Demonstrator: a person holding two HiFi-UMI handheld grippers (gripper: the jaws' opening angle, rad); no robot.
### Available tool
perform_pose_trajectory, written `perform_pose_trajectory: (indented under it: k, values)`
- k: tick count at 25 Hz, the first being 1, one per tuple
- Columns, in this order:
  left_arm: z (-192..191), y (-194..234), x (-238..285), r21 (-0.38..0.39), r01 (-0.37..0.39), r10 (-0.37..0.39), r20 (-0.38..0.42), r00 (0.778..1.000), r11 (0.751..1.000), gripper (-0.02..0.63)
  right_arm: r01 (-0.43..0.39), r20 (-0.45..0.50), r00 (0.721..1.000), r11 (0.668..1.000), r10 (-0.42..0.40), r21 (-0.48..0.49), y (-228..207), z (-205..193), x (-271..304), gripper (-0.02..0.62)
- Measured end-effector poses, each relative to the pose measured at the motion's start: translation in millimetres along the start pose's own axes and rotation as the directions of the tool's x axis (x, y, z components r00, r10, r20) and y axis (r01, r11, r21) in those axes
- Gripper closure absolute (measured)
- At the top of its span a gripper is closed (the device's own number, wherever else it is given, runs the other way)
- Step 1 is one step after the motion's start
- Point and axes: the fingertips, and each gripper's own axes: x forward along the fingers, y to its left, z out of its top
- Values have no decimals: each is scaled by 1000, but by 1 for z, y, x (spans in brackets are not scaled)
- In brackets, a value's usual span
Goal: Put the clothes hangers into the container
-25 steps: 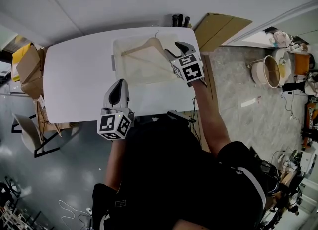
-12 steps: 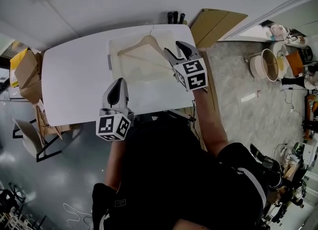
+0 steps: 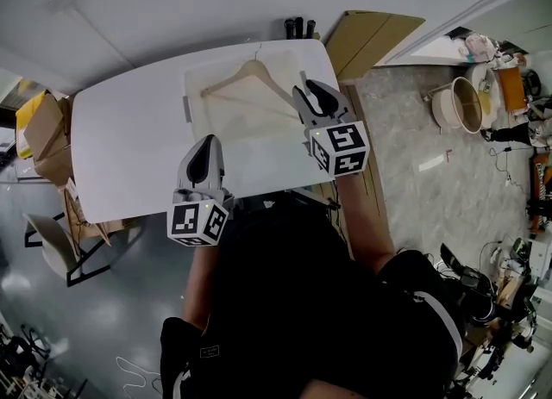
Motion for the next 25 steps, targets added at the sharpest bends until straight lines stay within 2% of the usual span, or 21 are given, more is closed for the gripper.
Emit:
perform_pose_trajectory:
  k: [3, 7, 15, 25]
  values:
    - [2, -2, 2, 4, 8, -8, 4, 1000, 1000, 600, 2, 47, 999, 1000, -2, 13, 7, 3, -8, 527]
    - [1, -6, 2, 3, 20, -20, 4, 1000, 1000, 600, 4, 89, 996, 999, -8, 41, 17, 3, -22, 558]
    - [3, -8, 4, 12, 18, -18, 17, 1000, 1000, 600, -1, 110, 994, 997, -8, 77, 33, -4, -38, 572]
    - [-9, -18, 6, 25, 56, -56, 3, 998, 998, 600, -32, 137, 990, 994, 17, 105, 53, -13, -51, 578]
